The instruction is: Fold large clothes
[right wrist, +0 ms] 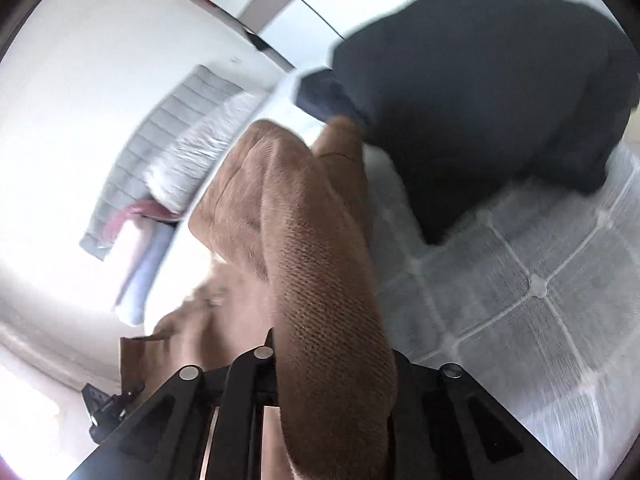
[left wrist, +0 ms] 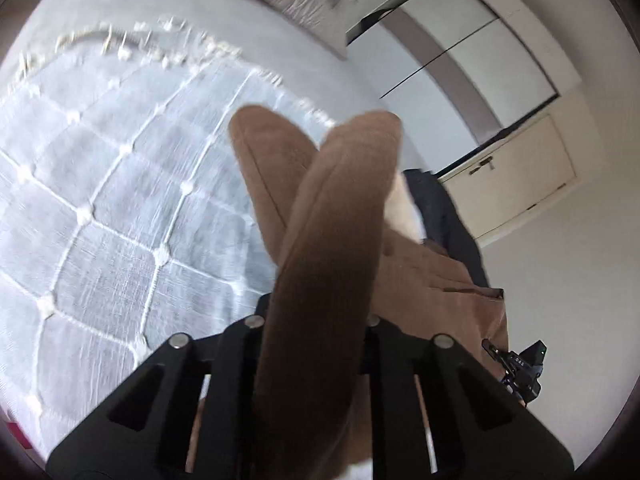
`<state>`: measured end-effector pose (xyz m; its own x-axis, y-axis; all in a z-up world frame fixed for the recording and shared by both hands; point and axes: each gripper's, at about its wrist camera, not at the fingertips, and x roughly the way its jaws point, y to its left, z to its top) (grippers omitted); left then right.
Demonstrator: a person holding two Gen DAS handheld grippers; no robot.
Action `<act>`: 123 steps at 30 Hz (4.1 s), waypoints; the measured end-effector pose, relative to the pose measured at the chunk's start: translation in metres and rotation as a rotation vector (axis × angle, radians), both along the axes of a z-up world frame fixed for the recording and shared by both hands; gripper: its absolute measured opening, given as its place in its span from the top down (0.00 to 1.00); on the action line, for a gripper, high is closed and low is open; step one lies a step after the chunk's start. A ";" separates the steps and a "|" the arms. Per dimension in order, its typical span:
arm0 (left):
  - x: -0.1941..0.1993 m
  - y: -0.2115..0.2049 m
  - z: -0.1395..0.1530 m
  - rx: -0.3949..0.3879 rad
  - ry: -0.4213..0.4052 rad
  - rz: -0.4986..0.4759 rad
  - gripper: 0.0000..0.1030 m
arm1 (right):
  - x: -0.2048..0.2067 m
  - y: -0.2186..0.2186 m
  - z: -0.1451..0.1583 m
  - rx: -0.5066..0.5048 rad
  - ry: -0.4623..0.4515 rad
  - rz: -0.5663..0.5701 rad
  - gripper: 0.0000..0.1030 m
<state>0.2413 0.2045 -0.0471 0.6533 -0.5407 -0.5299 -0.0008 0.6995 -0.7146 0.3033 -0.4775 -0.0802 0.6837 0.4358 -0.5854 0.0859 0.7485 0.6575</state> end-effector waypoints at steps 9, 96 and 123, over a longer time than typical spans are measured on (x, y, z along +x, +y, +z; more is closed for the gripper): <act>-0.052 0.037 0.011 -0.014 0.147 -0.080 0.83 | -0.084 0.010 0.054 0.014 0.038 0.063 0.90; -0.011 -0.035 0.142 0.612 -0.460 0.433 0.89 | -0.059 0.113 0.148 -0.796 -0.526 -0.429 0.91; 0.299 -0.078 -0.068 1.048 0.105 0.211 0.68 | 0.277 0.123 -0.060 -0.968 0.121 -0.123 0.78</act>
